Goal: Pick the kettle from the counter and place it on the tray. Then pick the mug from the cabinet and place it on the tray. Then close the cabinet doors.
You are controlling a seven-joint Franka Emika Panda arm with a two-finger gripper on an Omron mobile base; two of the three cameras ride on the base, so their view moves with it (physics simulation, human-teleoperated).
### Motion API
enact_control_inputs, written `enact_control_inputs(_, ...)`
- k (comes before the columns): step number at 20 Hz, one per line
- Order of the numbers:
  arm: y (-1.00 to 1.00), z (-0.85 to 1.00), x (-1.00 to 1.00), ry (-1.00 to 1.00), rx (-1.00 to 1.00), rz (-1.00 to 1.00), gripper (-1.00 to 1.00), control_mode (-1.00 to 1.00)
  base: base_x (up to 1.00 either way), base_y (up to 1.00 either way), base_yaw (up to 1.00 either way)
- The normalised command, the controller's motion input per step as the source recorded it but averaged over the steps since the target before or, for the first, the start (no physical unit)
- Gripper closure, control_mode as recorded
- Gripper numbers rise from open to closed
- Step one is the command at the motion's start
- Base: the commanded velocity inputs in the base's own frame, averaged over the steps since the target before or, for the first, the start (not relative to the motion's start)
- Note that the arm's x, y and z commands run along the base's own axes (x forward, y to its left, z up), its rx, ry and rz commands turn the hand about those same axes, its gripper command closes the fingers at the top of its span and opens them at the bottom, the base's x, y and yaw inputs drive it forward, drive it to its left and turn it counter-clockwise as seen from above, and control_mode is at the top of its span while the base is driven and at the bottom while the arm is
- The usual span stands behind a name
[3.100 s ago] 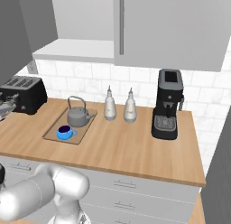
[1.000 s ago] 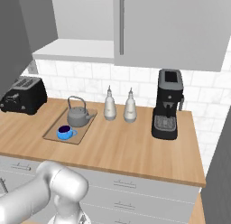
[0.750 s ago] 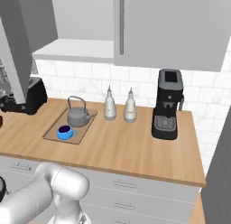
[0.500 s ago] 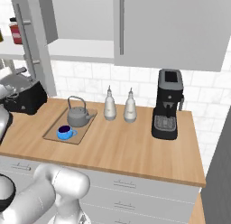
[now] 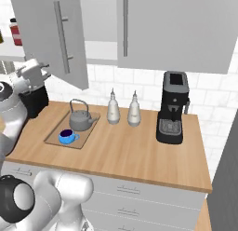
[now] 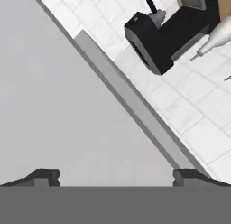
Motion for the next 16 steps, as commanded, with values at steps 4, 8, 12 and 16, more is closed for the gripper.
enact_control_inputs(4, -0.84, 0.17, 0.47, 0.14, 0.07, 0.23, -1.0, -1.0, 0.0, 0.0, 0.0)
enact_control_inputs(8, -0.82, 0.15, 0.52, 0.15, 0.07, 0.25, -1.0, -1.0, 0.0, 0.0, 0.0)
enact_control_inputs(12, -0.72, 0.14, 0.59, 0.16, 0.07, 0.26, -1.0, -1.0, 0.0, 0.0, 0.0)
enact_control_inputs(16, -0.58, 0.08, 0.7, 0.15, 0.08, 0.29, -1.0, -1.0, 0.0, 0.0, 0.0)
